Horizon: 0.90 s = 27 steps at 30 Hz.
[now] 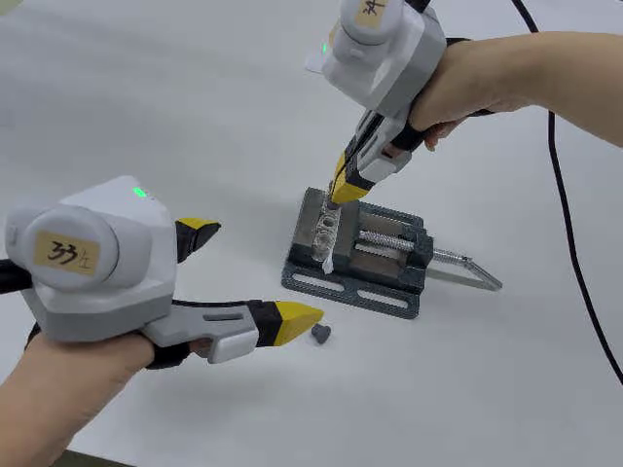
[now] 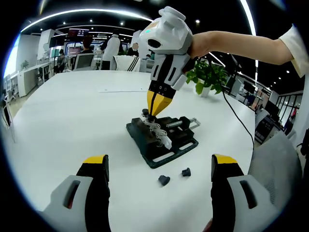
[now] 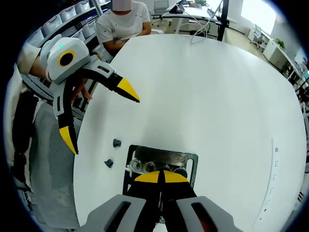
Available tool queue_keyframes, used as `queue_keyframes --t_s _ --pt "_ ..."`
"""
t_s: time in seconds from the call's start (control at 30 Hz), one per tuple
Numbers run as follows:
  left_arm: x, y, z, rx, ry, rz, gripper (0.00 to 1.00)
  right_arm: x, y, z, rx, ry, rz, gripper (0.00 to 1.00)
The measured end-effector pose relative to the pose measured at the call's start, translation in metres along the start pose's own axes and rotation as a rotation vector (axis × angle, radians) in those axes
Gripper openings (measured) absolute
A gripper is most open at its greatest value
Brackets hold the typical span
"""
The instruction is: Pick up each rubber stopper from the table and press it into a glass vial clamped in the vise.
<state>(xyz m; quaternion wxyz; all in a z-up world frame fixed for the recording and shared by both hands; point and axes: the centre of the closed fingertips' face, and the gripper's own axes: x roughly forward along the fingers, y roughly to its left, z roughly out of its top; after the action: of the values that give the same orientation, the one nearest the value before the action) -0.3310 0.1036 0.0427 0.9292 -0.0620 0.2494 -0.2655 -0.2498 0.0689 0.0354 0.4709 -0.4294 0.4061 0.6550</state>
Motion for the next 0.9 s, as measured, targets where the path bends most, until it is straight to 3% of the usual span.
queue_keyframes --t_s 0.2,0.4,0.5,0.67,0.8,0.87,0.9 --pt "0.0001 -0.0015 -0.0019 -0.001 0.006 -0.002 0.86 0.0006 -0.0023 0.0007 0.043 -0.017 0.002 0.0" --pt "0.0007 -0.0026 -0.0049 -0.006 0.012 -0.002 0.86 0.0028 -0.002 0.0012 0.005 0.056 -0.02 0.0" --pt "0.0017 -0.0044 -0.0041 -0.006 0.011 -0.003 0.86 0.0019 0.0003 -0.0002 0.069 0.067 -0.018 0.0" --pt "0.0046 -0.0076 -0.0027 0.003 0.013 -0.007 0.86 0.0011 0.0001 -0.0018 0.073 0.035 -0.015 0.0" --pt "0.0045 -0.0097 -0.0007 0.01 0.01 -0.011 0.85 0.001 -0.0012 -0.0003 0.133 0.01 -0.009 0.0" --pt "0.0045 -0.0091 -0.0014 0.015 0.014 -0.013 0.85 0.0006 0.0008 -0.0006 0.102 -0.004 -0.007 0.0" --pt "0.0041 -0.0098 -0.0009 0.019 0.015 -0.011 0.85 0.0017 -0.0012 0.0012 0.15 -0.03 0.001 0.0"
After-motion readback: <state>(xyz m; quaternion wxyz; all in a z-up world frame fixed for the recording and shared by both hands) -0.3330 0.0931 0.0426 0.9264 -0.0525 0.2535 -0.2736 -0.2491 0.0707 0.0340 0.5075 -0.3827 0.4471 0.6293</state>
